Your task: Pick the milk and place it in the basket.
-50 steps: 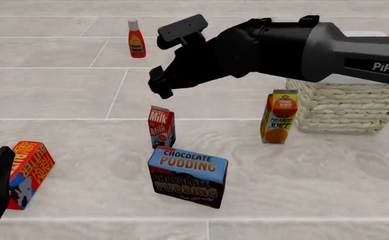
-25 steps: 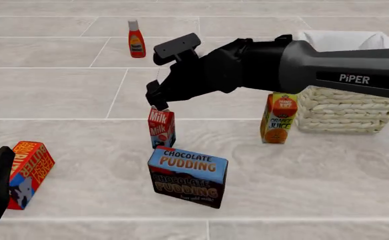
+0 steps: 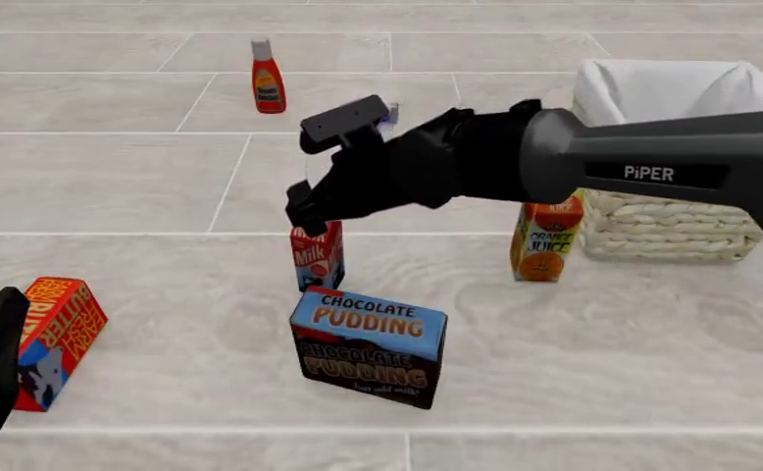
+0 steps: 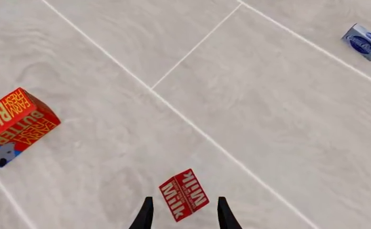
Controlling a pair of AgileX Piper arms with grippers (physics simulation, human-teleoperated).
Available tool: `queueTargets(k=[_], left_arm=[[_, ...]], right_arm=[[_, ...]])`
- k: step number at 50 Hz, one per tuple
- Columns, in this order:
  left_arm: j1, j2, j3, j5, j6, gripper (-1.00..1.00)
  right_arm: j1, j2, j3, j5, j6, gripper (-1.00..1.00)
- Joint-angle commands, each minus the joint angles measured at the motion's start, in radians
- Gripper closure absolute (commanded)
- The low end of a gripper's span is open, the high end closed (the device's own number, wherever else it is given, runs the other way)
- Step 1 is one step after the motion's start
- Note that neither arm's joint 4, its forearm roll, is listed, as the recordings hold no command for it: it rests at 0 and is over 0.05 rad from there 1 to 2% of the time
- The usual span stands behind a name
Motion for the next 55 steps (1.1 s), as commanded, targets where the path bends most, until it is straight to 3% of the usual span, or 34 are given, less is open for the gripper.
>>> queueTargets(k=[1,55], left_arm=[[0.0,0.0,0.0,0.0,0.0,-1.0],[0.0,0.0,0.0,0.0,0.0,-1.0]], right_arm=[[-0.007,0.029,0.002,-0.018,0.006,-1.0],[0.01,0.172,0.008,-0.099,0.057,-1.0]])
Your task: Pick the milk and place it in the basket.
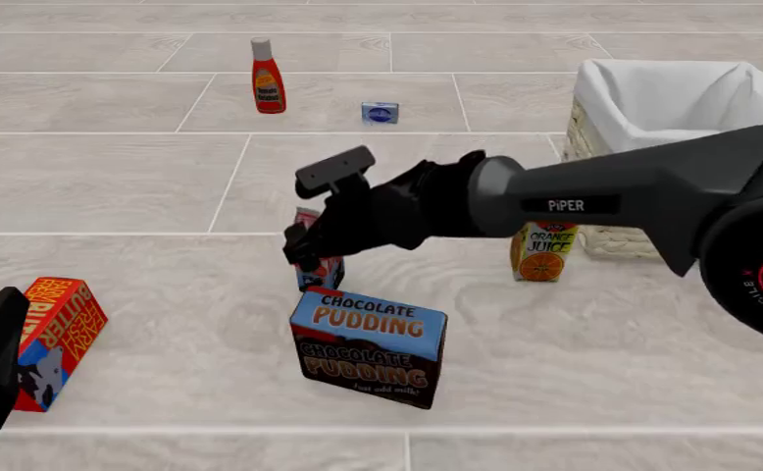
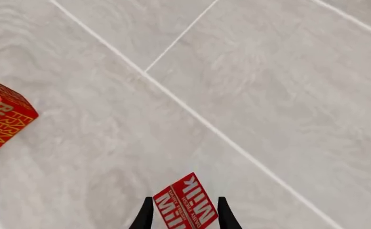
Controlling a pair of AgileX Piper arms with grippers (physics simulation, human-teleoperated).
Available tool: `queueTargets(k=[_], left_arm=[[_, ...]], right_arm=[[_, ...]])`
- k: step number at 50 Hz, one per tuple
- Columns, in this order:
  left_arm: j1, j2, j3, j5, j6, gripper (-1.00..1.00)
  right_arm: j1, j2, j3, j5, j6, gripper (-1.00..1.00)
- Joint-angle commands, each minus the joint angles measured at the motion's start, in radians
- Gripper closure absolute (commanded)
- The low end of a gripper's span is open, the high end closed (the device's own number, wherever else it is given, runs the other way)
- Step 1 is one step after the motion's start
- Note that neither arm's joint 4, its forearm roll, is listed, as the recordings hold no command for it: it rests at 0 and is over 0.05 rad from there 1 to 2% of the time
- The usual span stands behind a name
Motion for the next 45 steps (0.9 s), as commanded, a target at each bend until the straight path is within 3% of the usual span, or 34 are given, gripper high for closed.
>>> queueTargets(k=[1,4,5,45], left_arm=[[0.0,0.0,0.0,0.0,0.0,-1.0],[0.0,0.0,0.0,0.0,0.0,-1.0],[0.0,0.0,0.0,0.0,0.0,-1.0],[0.0,0.0,0.0,0.0,0.0,-1.0]], right_arm=[[0.004,0.029,0.011,-0.018,0.009,-1.0],[0.008,0.028,0.015,-0.017,0.011,-1.0],[0.01,0.024,0.017,-0.014,0.013,1.0],[-0.015,-0.106,-0.023,0.09,-0.055,1.0]])
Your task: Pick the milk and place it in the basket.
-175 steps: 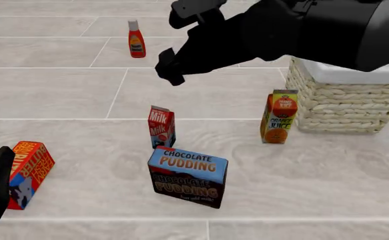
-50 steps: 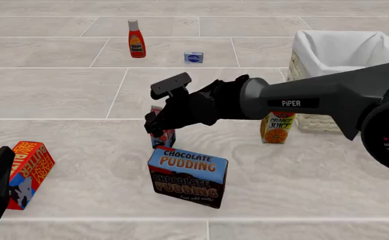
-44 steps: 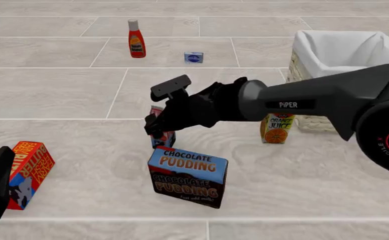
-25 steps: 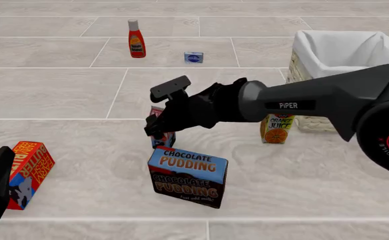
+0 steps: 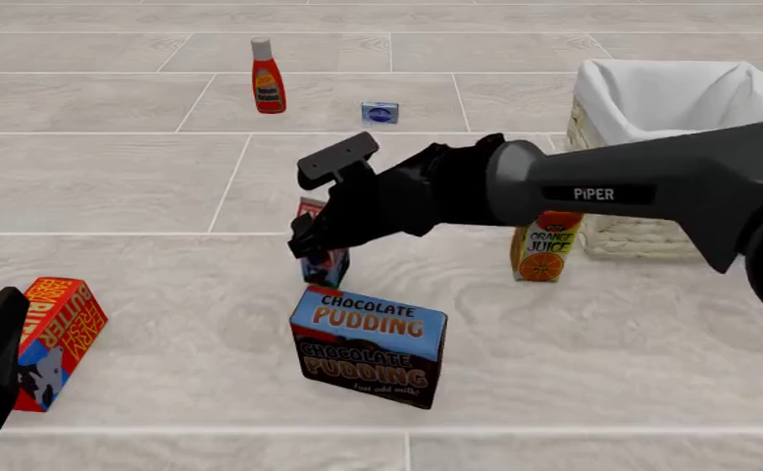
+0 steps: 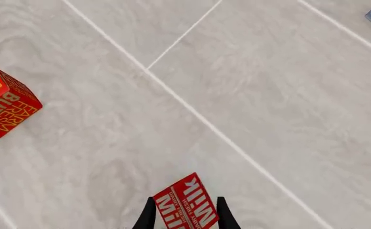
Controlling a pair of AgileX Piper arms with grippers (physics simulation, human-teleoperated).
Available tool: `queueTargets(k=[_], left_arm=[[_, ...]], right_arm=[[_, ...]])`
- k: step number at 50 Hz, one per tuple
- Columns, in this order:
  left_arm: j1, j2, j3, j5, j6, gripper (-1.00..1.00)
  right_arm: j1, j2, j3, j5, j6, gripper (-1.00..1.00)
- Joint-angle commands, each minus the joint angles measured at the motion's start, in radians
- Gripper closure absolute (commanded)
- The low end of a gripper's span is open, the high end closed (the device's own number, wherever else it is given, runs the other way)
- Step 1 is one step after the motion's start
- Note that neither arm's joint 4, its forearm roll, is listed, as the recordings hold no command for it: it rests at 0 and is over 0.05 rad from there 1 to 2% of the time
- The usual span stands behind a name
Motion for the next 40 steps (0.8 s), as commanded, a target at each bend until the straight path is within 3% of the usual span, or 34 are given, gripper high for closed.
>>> queueTargets(k=[1,20,40], left_arm=[[0.0,0.0,0.0,0.0,0.0,-1.0],[0.0,0.0,0.0,0.0,0.0,-1.0],[0.0,0.0,0.0,0.0,0.0,-1.0]], right_arm=[[-0.011,-0.054,-0.033,0.035,-0.002,1.0],[-0.045,-0.15,-0.087,0.135,-0.052,1.0],[-0.134,-0.251,-0.192,0.238,-0.092,1.0]])
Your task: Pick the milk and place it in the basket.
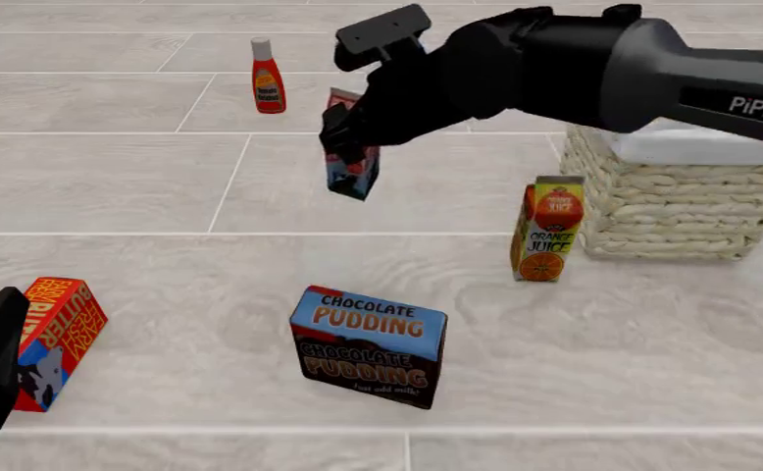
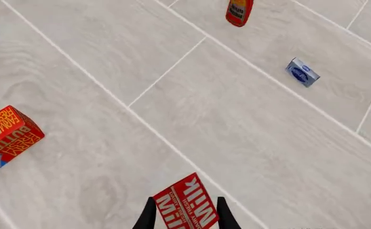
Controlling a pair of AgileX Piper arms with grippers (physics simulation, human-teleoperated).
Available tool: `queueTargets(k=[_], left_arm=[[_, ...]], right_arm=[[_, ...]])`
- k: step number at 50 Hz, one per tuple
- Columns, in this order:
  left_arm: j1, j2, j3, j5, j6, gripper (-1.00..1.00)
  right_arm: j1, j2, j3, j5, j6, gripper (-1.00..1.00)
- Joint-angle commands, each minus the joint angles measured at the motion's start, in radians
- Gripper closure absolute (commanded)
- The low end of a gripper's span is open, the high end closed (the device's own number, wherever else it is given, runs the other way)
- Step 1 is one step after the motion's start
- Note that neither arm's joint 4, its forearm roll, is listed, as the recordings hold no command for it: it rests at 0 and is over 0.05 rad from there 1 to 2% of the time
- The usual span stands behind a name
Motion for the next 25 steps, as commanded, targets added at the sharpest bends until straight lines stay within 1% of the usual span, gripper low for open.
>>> queueTargets(k=[1,6,8,10,12,15,17,19,21,25], left_arm=[[0.0,0.0,0.0,0.0,0.0,-1.0],[0.0,0.0,0.0,0.0,0.0,-1.0],[0.0,0.0,0.0,0.0,0.0,-1.0],[0.0,0.0,0.0,0.0,0.0,-1.0],[0.0,0.0,0.0,0.0,0.0,-1.0],[0.0,0.0,0.0,0.0,0.0,-1.0],[0.0,0.0,0.0,0.0,0.0,-1.0],[0.0,0.0,0.0,0.0,0.0,-1.0],[0.0,0.0,0.0,0.0,0.0,-1.0],[0.0,0.0,0.0,0.0,0.0,-1.0]], right_arm=[[-0.053,-0.057,-0.072,0.048,0.003,1.0],[-0.092,-0.069,-0.104,0.067,0.008,1.0],[-0.116,-0.067,-0.121,0.075,0.0,1.0],[-0.129,-0.072,-0.131,0.082,0.004,1.0],[-0.152,-0.071,-0.148,0.091,-0.007,1.0],[-0.16,-0.078,-0.156,0.096,-0.001,1.0],[-0.19,-0.072,-0.176,0.107,-0.014,1.0],[-0.205,-0.074,-0.186,0.114,-0.012,1.0],[-0.226,-0.071,-0.194,0.121,-0.028,1.0],[-0.252,-0.085,-0.198,0.13,-0.033,1.0]])
